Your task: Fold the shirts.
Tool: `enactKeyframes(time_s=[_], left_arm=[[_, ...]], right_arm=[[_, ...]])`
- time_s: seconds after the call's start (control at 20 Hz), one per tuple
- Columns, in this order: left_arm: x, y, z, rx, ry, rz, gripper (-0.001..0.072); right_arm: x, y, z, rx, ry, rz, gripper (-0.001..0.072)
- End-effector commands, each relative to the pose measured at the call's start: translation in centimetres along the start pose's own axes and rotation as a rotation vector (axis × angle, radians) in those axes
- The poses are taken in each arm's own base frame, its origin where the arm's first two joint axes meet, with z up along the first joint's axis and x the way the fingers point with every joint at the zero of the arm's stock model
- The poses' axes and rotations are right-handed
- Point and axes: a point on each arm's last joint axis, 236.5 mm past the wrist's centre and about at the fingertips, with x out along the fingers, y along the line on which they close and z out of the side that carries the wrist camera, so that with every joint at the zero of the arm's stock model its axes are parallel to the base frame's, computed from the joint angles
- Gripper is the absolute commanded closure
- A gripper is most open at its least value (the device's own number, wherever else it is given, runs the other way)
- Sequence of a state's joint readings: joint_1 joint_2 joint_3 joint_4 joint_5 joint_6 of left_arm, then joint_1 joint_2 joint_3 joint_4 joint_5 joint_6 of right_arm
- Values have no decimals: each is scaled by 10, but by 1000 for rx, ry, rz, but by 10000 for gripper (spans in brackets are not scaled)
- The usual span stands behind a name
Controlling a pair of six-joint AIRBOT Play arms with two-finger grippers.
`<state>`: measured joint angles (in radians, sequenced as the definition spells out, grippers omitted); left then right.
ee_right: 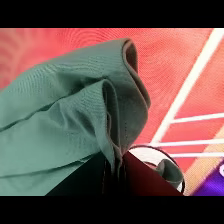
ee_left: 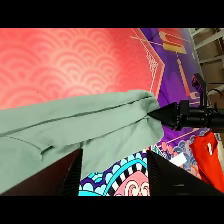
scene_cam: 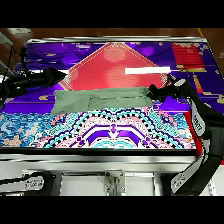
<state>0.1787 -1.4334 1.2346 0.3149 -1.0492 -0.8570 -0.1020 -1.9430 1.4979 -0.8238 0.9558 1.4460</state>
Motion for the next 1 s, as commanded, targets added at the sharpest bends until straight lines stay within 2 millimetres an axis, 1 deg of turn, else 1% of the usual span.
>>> enactKeyframes(time_s=[0.0, 0.05, 0.1, 0.2, 0.3, 0.4, 0.5, 0.6, 0.75, 0.8, 0.85, 0.9, 0.95], left_arm=[[3, -2, -2, 1, 6, -4, 324], [6, -4, -6, 1, 15, -8, 556], [11, -6, -11, 1, 28, -13, 671], [31, -11, -26, -2, 69, -27, 671], [62, -18, -48, -1, 119, -37, 671], [99, -28, -77, 5, 169, -37, 671], [131, -39, -104, 26, 199, -27, 671], [152, -57, -120, 65, 198, -18, 671], [180, -84, -142, 120, 171, 1, 671], [190, -90, -152, 116, 165, 13, 671], [201, -97, -165, 104, 163, 26, 671], [211, -101, -180, 78, 165, 42, 670], [223, -108, -200, 4, 170, 53, 671]], right_arm=[[-23, 21, 7, -98, -36, 23, 632], [-37, 33, 11, -133, -64, 31, 632], [-54, 46, 15, -159, -93, 43, 632], [-92, 77, 15, -214, -141, 71, 632], [-129, 105, 5, -268, -162, 96, 632], [-160, 123, -14, -281, -146, 105, 632], [-189, 140, -42, -300, -103, 119, 632], [-219, 149, -70, -323, -75, 103, 632], [-266, 161, -101, -372, -106, 65, 632], [-280, 163, -107, -386, -136, 49, 632], [-294, 160, -110, -400, -175, 10, 632], [-307, 156, -113, -402, -210, -29, 632], [-317, 154, -115, -401, -239, -56, 632]])
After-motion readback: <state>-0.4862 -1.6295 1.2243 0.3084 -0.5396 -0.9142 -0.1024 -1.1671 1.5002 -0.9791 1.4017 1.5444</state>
